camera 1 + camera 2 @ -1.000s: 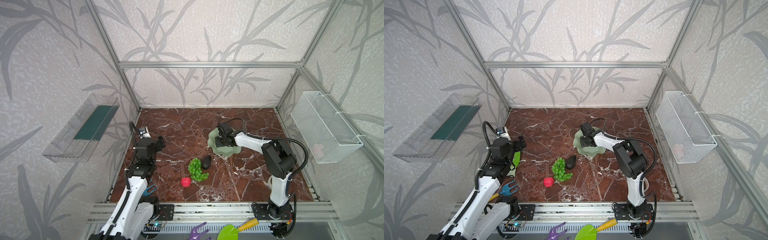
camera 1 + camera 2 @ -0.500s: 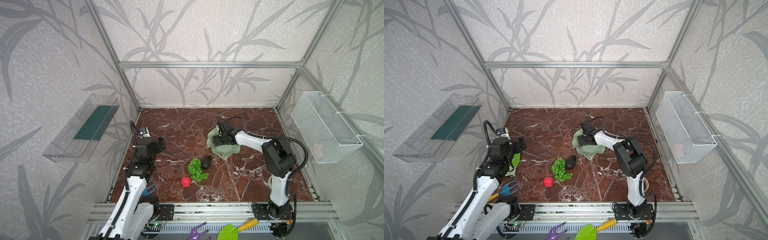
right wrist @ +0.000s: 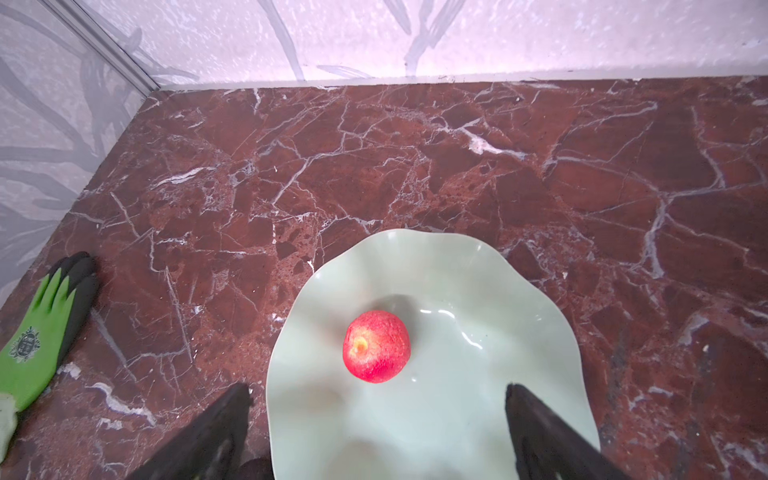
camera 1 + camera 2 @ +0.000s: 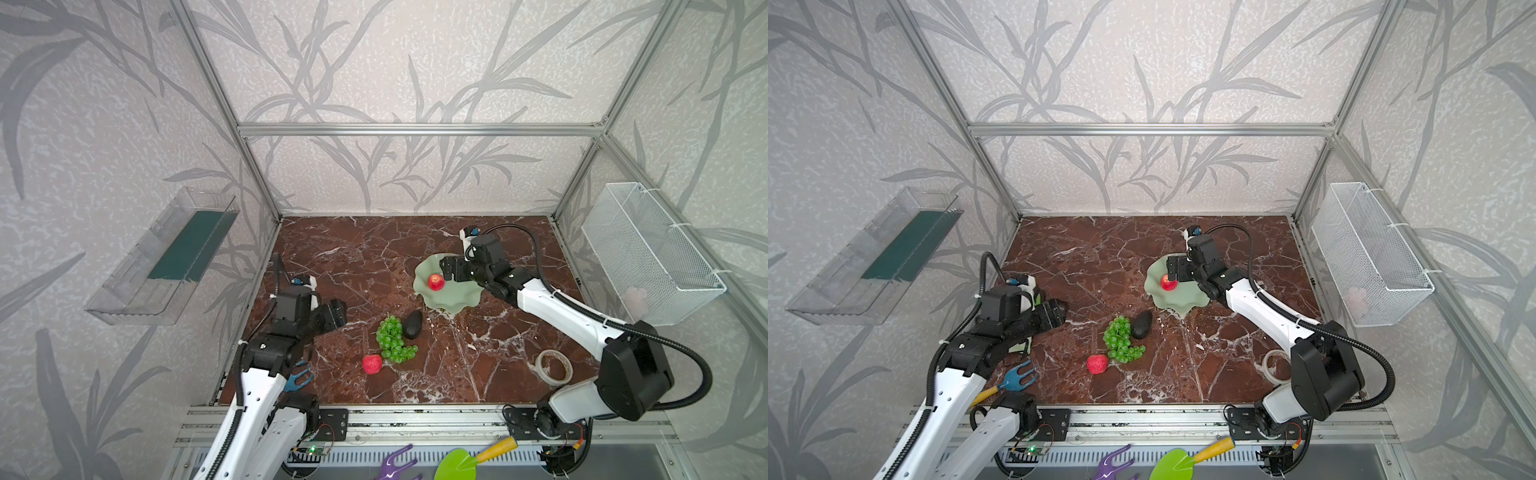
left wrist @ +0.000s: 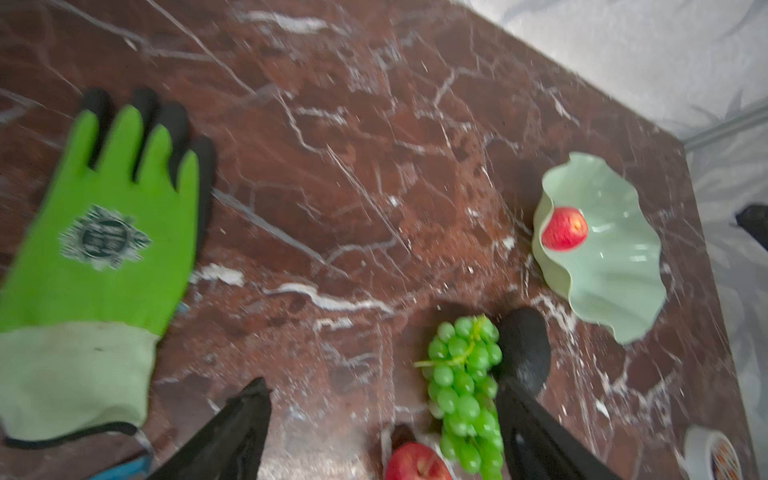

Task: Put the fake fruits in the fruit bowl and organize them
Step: 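Grasp the second red apple with the left gripper while the right hovers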

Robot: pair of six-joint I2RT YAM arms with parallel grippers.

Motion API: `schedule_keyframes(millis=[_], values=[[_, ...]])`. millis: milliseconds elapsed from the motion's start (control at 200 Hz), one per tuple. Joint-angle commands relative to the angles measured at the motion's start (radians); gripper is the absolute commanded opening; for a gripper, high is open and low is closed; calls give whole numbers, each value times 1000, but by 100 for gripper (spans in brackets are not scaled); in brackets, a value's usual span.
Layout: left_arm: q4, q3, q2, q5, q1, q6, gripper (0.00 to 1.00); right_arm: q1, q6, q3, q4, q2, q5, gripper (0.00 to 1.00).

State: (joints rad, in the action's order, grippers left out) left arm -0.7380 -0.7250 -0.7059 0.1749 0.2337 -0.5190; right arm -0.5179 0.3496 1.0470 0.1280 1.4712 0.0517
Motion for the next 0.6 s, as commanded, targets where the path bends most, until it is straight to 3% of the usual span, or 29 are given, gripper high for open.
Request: schedule_keyframes(millis=[0,155,290,595], values=[[-127,-18,-4,-10,121,-120,85,2,4,-23,-29,-25,13,95],[-165,4,-50,-75,303,-213,85,11,-3,-47,-41,-48,13,96],[-169,32,-84,-103,406,-285,84,16,0,-67,-53,-68,14,96],[-94,88,-182,-168,540,-327,82,25,10,-108,-65,-95,20,96]])
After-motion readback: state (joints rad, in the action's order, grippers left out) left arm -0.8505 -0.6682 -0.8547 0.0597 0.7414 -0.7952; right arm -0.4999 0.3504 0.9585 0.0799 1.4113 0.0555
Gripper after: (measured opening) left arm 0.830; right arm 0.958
